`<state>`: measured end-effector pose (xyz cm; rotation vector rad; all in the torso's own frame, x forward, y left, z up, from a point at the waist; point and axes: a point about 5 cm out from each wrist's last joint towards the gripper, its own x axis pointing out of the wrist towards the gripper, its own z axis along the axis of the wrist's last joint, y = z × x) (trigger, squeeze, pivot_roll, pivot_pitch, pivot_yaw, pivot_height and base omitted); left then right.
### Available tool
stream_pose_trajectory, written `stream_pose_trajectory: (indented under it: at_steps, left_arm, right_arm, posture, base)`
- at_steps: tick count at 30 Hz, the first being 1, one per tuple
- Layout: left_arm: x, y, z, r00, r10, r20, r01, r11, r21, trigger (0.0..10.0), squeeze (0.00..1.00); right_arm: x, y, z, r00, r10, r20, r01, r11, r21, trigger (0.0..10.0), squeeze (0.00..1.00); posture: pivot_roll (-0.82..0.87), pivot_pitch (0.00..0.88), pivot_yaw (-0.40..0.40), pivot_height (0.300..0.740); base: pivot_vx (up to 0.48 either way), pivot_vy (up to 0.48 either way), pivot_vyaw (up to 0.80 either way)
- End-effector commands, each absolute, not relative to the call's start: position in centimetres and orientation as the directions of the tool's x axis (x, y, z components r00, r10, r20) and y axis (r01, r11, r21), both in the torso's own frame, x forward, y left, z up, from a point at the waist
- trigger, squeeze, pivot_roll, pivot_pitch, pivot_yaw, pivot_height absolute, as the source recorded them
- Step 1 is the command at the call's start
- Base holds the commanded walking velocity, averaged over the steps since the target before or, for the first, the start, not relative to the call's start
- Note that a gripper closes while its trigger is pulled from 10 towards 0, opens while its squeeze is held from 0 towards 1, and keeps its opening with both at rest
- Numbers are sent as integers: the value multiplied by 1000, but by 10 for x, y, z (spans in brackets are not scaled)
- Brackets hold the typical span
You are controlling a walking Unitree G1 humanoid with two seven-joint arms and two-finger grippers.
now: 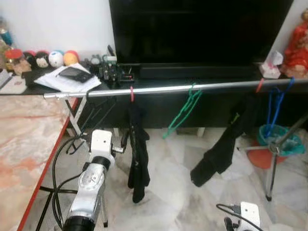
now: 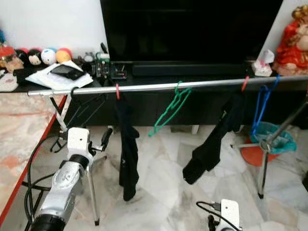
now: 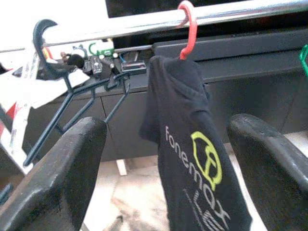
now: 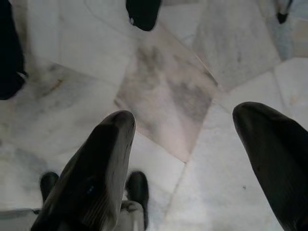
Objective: Hang hanger
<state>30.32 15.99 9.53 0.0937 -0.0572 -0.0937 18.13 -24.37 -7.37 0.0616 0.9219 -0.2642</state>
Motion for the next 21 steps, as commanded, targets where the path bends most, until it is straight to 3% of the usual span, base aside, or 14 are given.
stream_pose_trajectory:
  at_steps: [1,21]
  left_arm:
    - [306,153,100,991,-118,64,112,989,93,10000,0]
    - [305,148,96,985,-170,30,168,984,64,10000,0]
  right_arm:
    - [176,-249,-75,557,-211,-803,261,963,-71,10000,0]
    - [176,-249,-75,558,-207,-804,262,963,-67,10000,0]
  posture:
    - [55,0,-16,740]
    - [53,0,-10,740]
  base:
    - [277,0,0]
    - [289,0,0]
